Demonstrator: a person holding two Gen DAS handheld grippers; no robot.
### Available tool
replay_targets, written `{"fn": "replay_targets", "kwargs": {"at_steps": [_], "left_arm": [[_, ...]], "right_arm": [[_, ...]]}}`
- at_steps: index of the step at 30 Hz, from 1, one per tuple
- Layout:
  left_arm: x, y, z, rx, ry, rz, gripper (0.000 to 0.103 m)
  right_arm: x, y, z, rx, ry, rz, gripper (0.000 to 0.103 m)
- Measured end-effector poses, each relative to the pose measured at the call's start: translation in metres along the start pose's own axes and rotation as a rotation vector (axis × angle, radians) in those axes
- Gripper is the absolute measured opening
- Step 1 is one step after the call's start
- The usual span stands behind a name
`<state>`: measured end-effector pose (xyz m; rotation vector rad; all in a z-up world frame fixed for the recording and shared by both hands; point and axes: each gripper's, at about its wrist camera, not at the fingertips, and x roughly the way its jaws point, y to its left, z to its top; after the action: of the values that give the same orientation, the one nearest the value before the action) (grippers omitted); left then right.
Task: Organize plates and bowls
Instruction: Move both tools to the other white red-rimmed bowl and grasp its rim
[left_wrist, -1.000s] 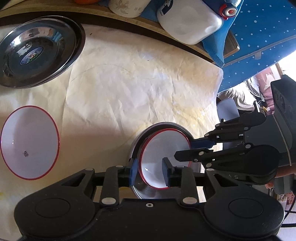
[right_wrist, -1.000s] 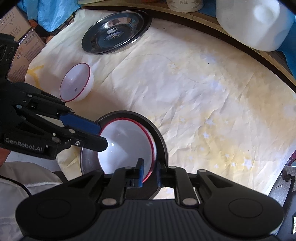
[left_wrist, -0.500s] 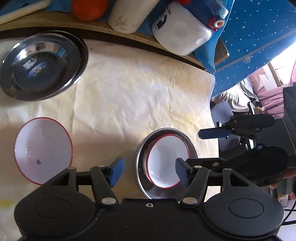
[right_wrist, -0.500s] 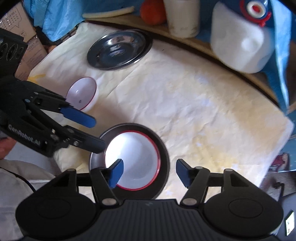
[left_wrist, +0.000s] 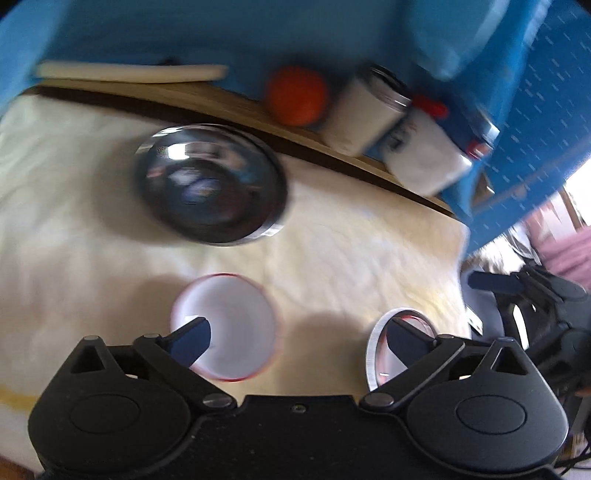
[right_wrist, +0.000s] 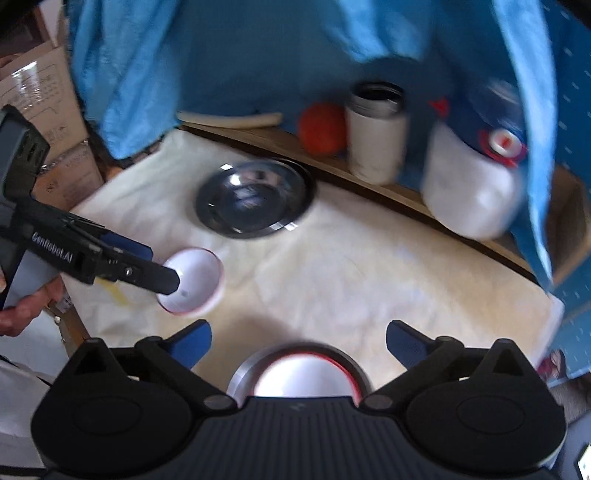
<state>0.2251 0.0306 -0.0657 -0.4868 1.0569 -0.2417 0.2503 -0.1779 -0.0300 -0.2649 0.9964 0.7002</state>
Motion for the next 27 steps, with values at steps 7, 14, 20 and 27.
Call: {"fn": "replay_targets", "kwargs": {"at_steps": [7,14,20,27], "left_arm": [[-0.011,0.051,0.0,-0.032,-0.023,0.125,0.102],[0.007,0.07,-0.001,0.046,0.029,0.202,0.102],[0.026,0.075,0.002,0.101,0.074,0.212,0.102],[0.04,0.072,0.005,0.174,0.11,0.23,0.1]], "right_arm": [[0.039,0.039,0.012,-0.031,0.036,-0.022,0.103],[0.068,0.057,0.015,0.039,0.085,-0.054,0.103],[0.087,0.061,0.013,0.089,0.112,-0.109,0.102],[0.104,0.062,0.012,0.129,0.13,-0.127,0.093]]}}
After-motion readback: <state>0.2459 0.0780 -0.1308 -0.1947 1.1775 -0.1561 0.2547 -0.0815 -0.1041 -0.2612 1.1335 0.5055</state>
